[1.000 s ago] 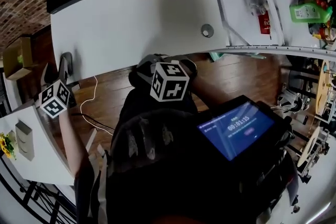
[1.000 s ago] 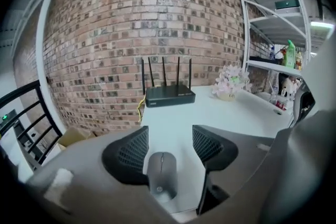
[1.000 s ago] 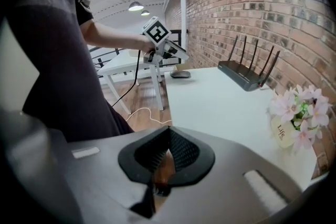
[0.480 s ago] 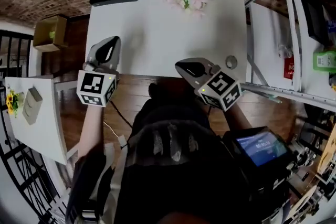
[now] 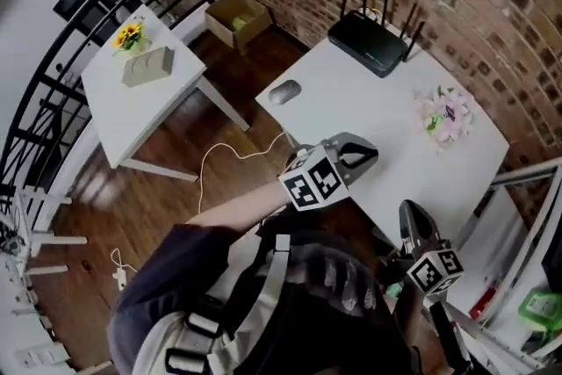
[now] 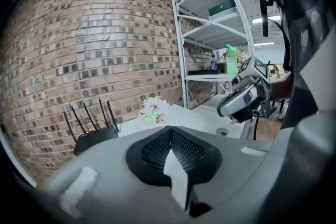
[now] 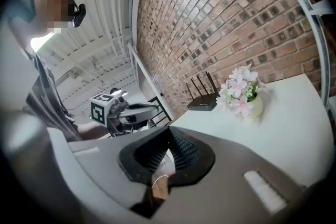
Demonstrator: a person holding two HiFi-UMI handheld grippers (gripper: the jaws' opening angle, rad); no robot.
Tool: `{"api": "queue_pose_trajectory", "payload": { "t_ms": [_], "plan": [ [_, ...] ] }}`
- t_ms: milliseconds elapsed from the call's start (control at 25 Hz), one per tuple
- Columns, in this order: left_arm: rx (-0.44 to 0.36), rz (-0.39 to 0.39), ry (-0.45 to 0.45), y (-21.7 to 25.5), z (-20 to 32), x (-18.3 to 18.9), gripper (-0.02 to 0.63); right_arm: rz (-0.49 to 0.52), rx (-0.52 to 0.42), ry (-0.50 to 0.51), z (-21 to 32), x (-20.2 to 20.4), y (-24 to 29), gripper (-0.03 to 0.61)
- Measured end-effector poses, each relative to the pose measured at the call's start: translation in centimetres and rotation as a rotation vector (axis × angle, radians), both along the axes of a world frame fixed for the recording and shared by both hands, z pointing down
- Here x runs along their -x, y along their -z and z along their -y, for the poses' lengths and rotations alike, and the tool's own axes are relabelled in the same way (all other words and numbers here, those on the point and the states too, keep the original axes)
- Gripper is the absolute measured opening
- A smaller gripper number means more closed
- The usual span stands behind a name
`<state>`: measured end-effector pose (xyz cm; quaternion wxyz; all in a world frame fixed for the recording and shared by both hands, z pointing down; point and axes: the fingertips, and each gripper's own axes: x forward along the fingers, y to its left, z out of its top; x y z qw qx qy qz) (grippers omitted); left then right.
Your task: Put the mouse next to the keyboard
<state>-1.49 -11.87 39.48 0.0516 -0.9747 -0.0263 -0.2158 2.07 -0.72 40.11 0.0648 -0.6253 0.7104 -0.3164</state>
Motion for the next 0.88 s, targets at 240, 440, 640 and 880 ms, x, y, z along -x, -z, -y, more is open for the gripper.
{"api": "queue_pose_trajectory", "payload": {
  "t_ms": [240,440,640,880],
  "plan": [
    [-0.031,0.09,0.081,0.2,-3.9,4.2,0.002,0.043,-0.021,0.154,-1.0,2.1,-1.5,0.005],
    [-0.047,0.112,0.094,0.1,-6.3,6.8,0.002,0.041,-0.017,0.209,-2.1,3.7,-2.0,0.005],
    [-0.038,0.052,0.082,0.9,-5.9,9.6,0.002,0.022,-0.026,0.222,-1.7,7.6,-0.3,0.005],
    [-0.157,0.008,0.075,2.6,-2.8,18.8,0.002,-0.01,0.018,0.239,0.6,17.5,0.5,0.005]
  ]
}}
